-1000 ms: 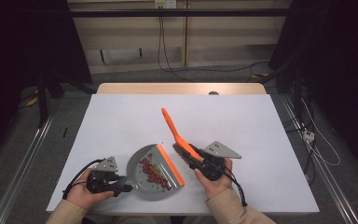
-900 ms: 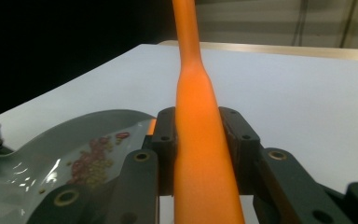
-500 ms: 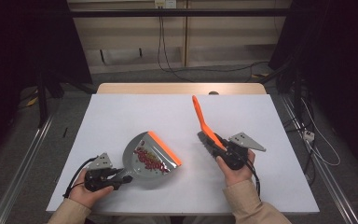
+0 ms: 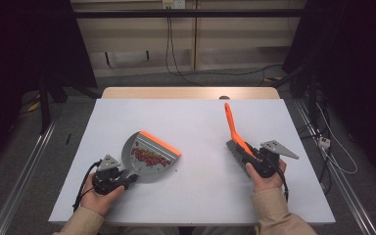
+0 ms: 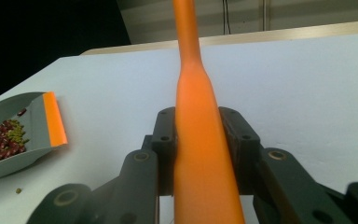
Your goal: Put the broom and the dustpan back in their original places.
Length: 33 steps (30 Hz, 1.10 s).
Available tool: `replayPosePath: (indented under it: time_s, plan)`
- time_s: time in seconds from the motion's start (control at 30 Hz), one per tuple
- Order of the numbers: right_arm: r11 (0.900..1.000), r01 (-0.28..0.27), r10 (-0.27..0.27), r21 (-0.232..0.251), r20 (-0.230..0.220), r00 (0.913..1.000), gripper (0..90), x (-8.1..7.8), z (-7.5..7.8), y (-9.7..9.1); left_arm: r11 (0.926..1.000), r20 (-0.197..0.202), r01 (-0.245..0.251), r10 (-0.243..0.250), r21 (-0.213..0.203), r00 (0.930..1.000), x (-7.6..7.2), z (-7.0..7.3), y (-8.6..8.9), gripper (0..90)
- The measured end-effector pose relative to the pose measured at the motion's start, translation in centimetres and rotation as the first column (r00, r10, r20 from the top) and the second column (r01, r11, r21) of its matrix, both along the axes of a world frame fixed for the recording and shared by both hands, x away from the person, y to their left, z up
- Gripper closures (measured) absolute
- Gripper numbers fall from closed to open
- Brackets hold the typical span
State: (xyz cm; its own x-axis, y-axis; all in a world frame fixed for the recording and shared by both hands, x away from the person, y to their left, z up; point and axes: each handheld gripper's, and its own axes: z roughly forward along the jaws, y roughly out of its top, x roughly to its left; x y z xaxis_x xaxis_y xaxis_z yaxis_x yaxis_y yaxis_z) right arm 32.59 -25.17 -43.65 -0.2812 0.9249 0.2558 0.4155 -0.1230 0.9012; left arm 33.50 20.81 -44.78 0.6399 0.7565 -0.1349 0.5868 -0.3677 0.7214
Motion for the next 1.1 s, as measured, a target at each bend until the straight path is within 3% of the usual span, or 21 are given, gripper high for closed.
replayPosePath:
  time_s: [0.2, 0.37, 0.43, 0.53, 0.6, 0.67, 0.7, 0.77, 0.83, 0.9, 0.97, 1.03, 1.1]
  plan:
    - [0.9998, -0.011, 0.011, -0.014, -0.014, 0.9998, 69.9, -0.6, -0.1, -0.2, 0.9985, -0.021, -0.050, 0.051, 0.021, 0.9985, -0.3, 0.0, -1.3, 63.5]
    - [0.9995, -0.016, 0.017, 0.027, -0.041, 0.9990, 69.9, -0.7, -0.4, -0.3, 0.9927, -0.007, -0.120, 0.120, 0.008, 0.9927, -0.6, -0.2, -1.8, 63.3]
    - [0.9981, -0.035, 0.038, 0.051, -0.053, 0.9979, 69.9, -0.8, -0.3, -0.1, 0.9933, -0.010, -0.116, 0.116, 0.004, 0.9932, -0.6, -0.2, -1.7, 63.0]
    - [0.9852, -0.062, 0.077, 0.160, -0.087, 0.9933, 69.8, -0.9, -0.7, -0.1, 0.9961, -0.029, -0.085, 0.084, -0.025, 0.9961, -0.9, -0.1, -1.8, 55.7]
    - [0.9809, -0.065, 0.088, 0.183, -0.116, 0.9893, 69.7, -0.9, -1.3, -0.2, 0.9974, -0.038, -0.060, 0.059, -0.038, 0.9975, -1.1, -0.1, -2.2, 48.3]
    - [0.9806, -0.036, 0.062, 0.193, -0.127, 0.9900, 70.2, -0.8, -1.6, -0.7, 0.9982, -0.055, -0.013, 0.010, -0.058, 0.9984, -1.5, -0.1, -2.7, 40.8]
    - [0.9838, -0.029, 0.052, 0.177, -0.130, 0.9902, 70.0, -0.8, -1.6, -1.1, 0.9980, -0.054, 0.011, -0.015, -0.062, 0.9984, -1.7, -0.1, -3.0, 40.5]
    - [0.9955, -0.021, 0.032, 0.092, -0.119, 0.9923, 67.5, -0.7, -1.6, -1.7, 0.9957, -0.067, 0.057, -0.062, -0.072, 0.9958, -2.0, -0.1, -3.5, 35.2]
    - [0.9990, 0.001, 0.004, 0.045, -0.108, 0.9941, 54.8, -1.0, -1.7, -2.3, 0.9935, -0.066, 0.071, -0.077, -0.089, 0.9948, -2.1, 0.1, -3.4, 26.6]
    - [0.9988, 0.023, -0.026, -0.044, -0.067, 0.9974, 42.0, -1.2, -1.4, -2.6, 0.9937, -0.022, 0.056, -0.058, -0.097, 0.9981, -2.2, 0.5, -2.9, 17.1]
    - [0.9966, 0.038, -0.039, -0.074, -0.015, 0.9991, 28.8, -1.5, -0.7, -3.1, 0.9863, -0.001, 0.060, -0.061, -0.154, 0.9982, -2.3, 1.0, -2.1, 11.2]
    - [0.9962, 0.020, -0.019, -0.085, 0.013, 0.9997, 25.2, -1.9, -0.3, -3.4, 0.9827, 0.077, 0.102, -0.091, -0.154, 0.9929, -2.7, 1.8, -0.9, 9.3]
    - [0.9965, 0.000, 0.002, -0.084, 0.031, 0.9995, 21.4, -2.4, -0.3, -3.6, 0.9767, 0.106, 0.118, -0.100, -0.179, 0.9894, -2.7, 2.3, 0.1, 6.2]
